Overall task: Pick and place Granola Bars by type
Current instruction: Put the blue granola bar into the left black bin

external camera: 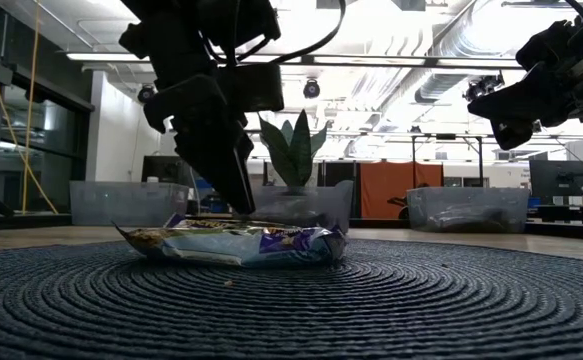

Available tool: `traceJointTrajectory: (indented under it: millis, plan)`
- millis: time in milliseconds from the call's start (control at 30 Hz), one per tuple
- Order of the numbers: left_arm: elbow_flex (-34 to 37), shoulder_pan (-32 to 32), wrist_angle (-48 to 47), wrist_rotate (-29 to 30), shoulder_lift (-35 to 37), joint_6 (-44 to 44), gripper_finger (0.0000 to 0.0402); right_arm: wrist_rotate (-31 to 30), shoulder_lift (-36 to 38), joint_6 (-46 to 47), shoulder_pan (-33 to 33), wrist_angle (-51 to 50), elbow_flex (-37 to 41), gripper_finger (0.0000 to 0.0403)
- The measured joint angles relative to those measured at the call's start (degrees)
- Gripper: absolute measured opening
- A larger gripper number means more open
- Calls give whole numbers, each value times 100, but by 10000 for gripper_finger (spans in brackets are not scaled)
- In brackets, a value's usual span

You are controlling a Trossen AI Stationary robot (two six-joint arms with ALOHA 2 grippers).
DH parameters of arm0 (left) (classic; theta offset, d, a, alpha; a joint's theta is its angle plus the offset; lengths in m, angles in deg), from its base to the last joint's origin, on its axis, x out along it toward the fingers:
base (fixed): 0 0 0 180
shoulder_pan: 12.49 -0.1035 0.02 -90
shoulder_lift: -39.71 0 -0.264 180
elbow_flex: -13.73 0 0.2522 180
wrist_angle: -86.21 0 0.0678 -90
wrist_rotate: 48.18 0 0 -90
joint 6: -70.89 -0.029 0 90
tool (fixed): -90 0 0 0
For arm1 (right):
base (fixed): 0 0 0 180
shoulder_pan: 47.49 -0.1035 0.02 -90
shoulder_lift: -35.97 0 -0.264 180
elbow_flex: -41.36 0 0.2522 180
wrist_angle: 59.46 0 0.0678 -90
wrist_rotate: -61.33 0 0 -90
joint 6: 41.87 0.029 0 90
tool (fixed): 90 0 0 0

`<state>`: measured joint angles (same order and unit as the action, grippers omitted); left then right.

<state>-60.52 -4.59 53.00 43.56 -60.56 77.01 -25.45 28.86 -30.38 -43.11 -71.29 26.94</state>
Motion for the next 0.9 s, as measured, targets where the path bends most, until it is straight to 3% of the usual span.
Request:
traceJointTrajectory:
  millis: [333, 700, 900]
  plan:
    - [0, 0, 0, -247, 0, -12, 135, 0, 0, 0, 0, 1, 0, 0]
    - [2, 0, 6, 13, -37, -10, 235, 0, 0, 0, 0, 0, 0, 0]
    - [2, 0, 4, 34, -65, -10, 242, 0, 0, 0, 0, 1, 0, 0]
